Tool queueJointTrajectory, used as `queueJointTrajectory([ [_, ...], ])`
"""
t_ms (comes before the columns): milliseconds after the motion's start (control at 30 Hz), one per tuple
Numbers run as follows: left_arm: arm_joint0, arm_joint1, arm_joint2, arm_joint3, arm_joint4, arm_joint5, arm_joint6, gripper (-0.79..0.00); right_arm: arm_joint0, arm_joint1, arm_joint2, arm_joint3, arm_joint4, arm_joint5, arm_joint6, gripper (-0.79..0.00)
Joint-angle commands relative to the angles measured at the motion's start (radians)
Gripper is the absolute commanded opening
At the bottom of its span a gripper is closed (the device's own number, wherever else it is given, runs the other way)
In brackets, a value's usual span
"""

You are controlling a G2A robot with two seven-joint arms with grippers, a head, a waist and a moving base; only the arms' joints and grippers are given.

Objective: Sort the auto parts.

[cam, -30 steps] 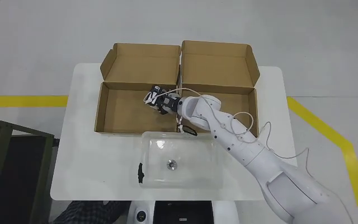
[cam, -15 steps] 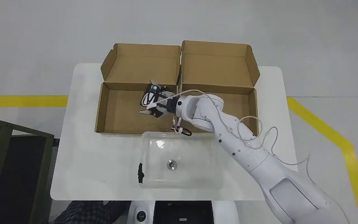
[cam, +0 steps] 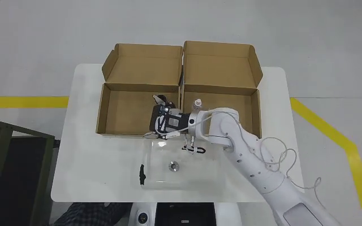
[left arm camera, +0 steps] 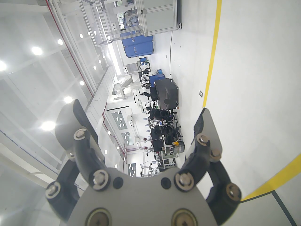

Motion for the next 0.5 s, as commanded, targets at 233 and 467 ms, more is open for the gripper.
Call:
queueJointTrajectory([
  [233,0.0,0.0,0.0,0.0,0.0,0.0,0.0,0.0,-0.161,0.046,0.076,-0.185,0.019,-0.101,0.118,0.0],
  [467,0.0,0.0,0.0,0.0,0.0,0.0,0.0,0.0,-0.253,0.075,0.108,-0.282,-0.028,-0.181,0.126,0.0],
])
